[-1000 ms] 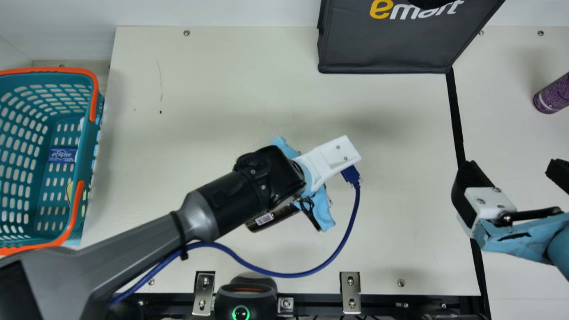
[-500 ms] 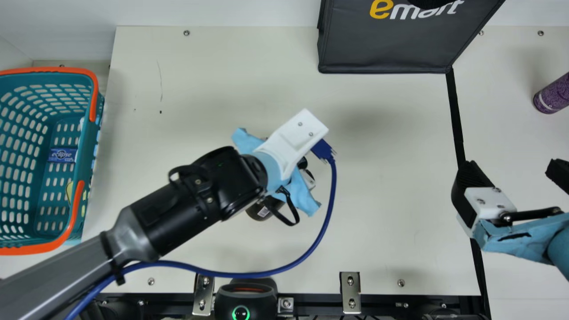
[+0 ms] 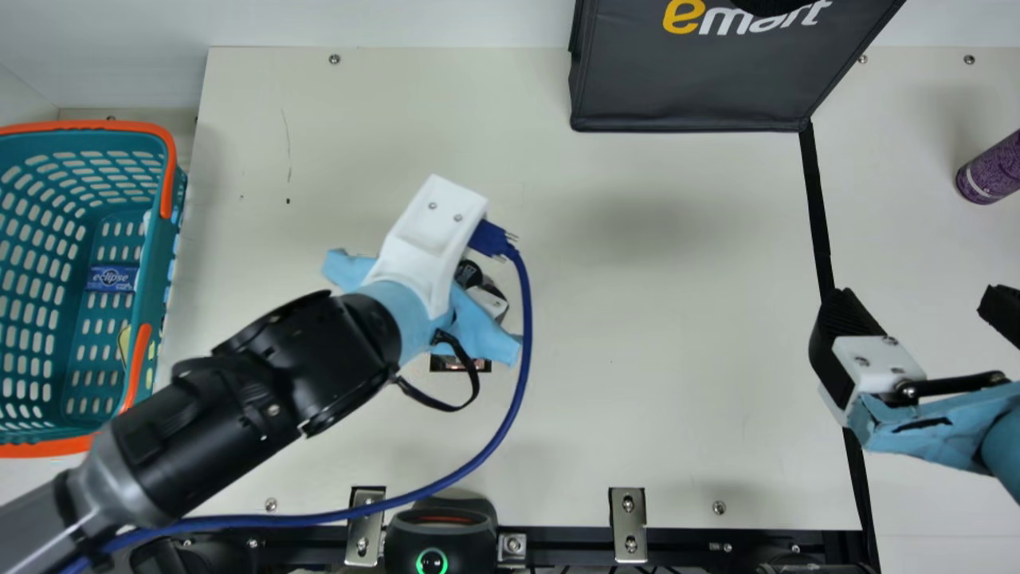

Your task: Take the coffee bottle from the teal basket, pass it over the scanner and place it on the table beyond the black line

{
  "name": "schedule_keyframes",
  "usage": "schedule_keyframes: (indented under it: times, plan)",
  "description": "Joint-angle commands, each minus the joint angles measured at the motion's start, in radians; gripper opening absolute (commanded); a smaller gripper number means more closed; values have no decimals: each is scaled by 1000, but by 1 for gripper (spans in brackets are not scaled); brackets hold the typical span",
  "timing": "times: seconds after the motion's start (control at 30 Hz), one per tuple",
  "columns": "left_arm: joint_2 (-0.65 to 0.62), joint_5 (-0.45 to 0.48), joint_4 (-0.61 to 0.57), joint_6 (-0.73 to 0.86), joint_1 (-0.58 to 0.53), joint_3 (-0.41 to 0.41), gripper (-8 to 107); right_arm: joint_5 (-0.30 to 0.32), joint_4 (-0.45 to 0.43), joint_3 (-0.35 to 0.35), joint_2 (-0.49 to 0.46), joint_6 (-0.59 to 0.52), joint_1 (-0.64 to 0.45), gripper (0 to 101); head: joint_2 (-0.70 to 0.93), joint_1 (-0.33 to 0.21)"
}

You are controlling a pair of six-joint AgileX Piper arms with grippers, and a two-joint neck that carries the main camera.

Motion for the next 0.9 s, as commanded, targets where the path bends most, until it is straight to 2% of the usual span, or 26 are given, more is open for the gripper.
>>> schedule_keyframes:
  times: [0.0,0.4,0.87]
  plan:
    - [-18,13,14,-78,-3,10,-8,0,0,0,0,0,0,95,2,-29]
    - [-118,104,58,-283,-69,38,-8,0,0,0,0,0,0,95,2,-29]
    - [-245,161,144,-438,-231,110,-8,0,0,0,0,0,0,95,2,-29]
